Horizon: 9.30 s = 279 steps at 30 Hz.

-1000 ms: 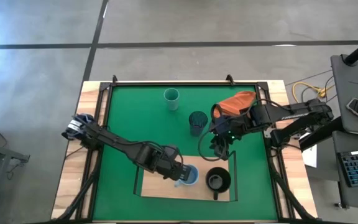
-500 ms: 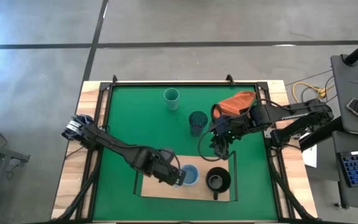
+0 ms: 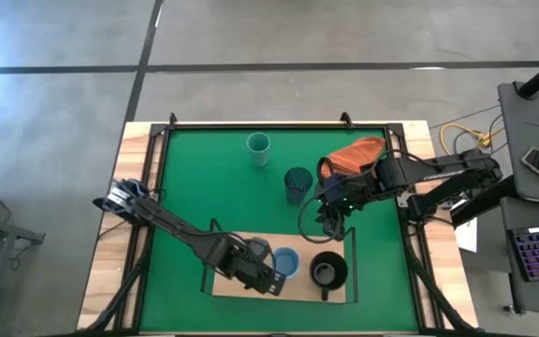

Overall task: Stack small to large cups/mugs on shelf
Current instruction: Put the blue mug on the shelf, then put the green cup on the shelf

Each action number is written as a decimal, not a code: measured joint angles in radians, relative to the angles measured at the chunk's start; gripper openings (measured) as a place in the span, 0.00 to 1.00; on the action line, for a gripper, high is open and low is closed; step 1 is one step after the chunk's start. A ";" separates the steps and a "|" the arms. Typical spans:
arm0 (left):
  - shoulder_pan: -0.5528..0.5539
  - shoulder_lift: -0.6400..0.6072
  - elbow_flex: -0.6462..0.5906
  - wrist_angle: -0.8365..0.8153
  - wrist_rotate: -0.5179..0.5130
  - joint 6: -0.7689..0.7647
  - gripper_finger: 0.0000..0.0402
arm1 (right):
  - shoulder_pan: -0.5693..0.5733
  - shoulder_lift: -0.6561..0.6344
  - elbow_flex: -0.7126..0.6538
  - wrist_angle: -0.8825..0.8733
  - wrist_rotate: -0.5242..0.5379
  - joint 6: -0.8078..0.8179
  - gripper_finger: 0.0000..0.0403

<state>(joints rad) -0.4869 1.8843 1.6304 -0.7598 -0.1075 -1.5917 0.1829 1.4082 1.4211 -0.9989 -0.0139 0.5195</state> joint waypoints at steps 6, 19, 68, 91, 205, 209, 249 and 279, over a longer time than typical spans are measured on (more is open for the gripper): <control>0.001 0.038 0.004 0.053 -0.007 0.001 0.01 | 0.000 0.000 -0.001 -0.033 0.000 0.002 0.32; -0.010 -0.002 0.006 -0.187 -0.116 -0.057 0.01 | 0.000 0.000 -0.003 -0.059 0.018 0.004 0.32; 0.053 -0.006 -0.091 0.044 -0.248 0.141 0.01 | 0.029 0.066 -0.129 0.146 -0.124 0.164 0.32; 0.053 -0.009 -0.087 0.070 -0.249 0.133 0.01 | 0.029 0.266 -0.122 0.321 -0.175 0.062 0.06; 1.183 0.036 0.163 -0.321 0.313 1.867 0.33 | -0.590 0.030 0.090 0.061 0.045 -0.055 0.46; 1.181 0.039 0.157 -0.313 0.313 1.867 0.33 | -0.590 0.030 0.090 0.062 0.064 -0.055 0.45; 1.011 -0.125 0.248 -0.478 0.234 1.652 0.00 | -0.590 0.030 0.090 0.042 0.068 -0.133 0.45; 0.181 -0.045 0.225 -0.431 0.018 0.919 0.00 | -0.596 0.030 0.090 -0.054 -0.020 -0.338 0.45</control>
<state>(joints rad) -0.3062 1.8391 1.8557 -1.1907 -0.0899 -0.6727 -0.4129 1.4384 1.5108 -1.0527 -0.0338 0.1814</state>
